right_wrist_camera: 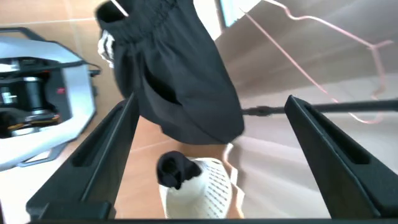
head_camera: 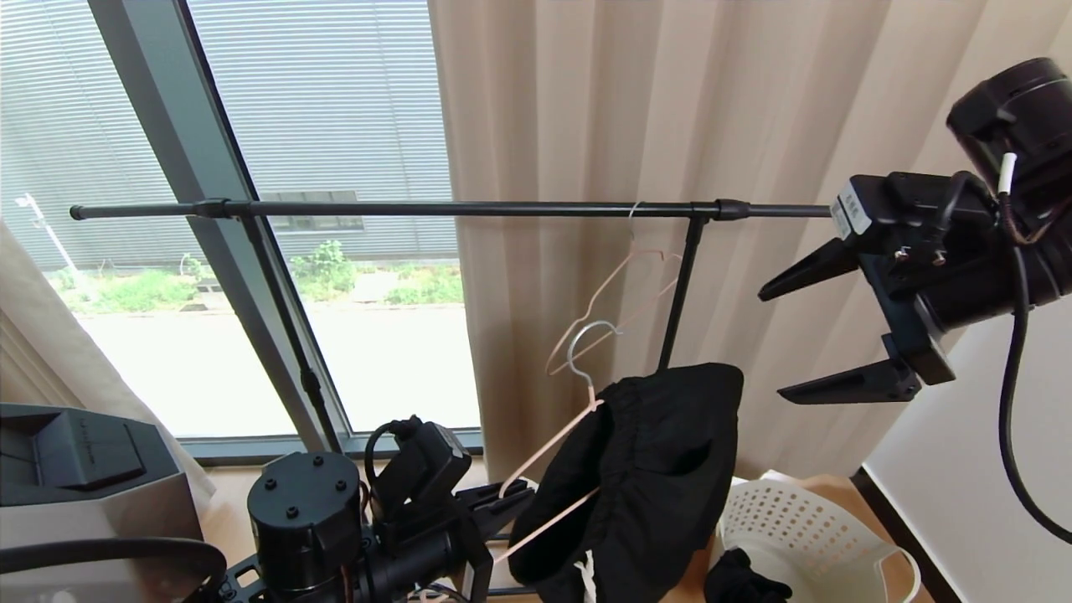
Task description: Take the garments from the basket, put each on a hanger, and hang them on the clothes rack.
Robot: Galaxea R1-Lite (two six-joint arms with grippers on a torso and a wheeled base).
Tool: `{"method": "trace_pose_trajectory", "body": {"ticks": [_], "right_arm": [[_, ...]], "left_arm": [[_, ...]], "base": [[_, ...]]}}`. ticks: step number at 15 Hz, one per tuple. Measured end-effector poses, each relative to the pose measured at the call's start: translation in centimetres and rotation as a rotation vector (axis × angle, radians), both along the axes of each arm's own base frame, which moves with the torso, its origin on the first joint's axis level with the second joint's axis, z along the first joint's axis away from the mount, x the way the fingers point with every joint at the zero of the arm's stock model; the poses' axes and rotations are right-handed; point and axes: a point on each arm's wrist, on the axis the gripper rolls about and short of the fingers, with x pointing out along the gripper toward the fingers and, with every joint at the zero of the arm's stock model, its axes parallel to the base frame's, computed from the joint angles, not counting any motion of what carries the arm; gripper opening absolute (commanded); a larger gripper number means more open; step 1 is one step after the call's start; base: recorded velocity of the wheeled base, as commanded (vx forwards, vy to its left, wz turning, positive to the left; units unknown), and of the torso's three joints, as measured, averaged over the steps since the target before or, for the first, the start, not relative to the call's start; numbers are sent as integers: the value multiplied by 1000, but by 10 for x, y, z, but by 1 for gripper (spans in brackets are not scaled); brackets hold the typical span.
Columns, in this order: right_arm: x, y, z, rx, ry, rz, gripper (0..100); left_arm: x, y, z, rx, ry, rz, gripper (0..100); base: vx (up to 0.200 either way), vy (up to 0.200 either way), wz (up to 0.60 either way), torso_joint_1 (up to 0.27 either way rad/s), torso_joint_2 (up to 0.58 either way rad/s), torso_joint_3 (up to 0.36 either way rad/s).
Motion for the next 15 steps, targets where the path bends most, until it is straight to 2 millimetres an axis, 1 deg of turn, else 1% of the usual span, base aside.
{"method": "trace_pose_trajectory", "body": {"ticks": [2,6,10,15], "right_arm": [[14,8,-10,40,62,59,100],[38,22,-39,24,142,103,100],[47,40,-60,20,201,152,100],[56,46,-72,38,224,173,100]], "left_arm": [[-3,-3,1,-2,-3,-15,0],[-7,-5,2,-4,-6,-30,0],[-11,-8,5,-13,-12,-49,0],[-13,-8,8,-17,-21,-58,0]], "base": [[0,0,0,0,0,0],[0,0,0,0,0,0],[0,0,0,0,0,0],[0,0,0,0,0,0]]}}
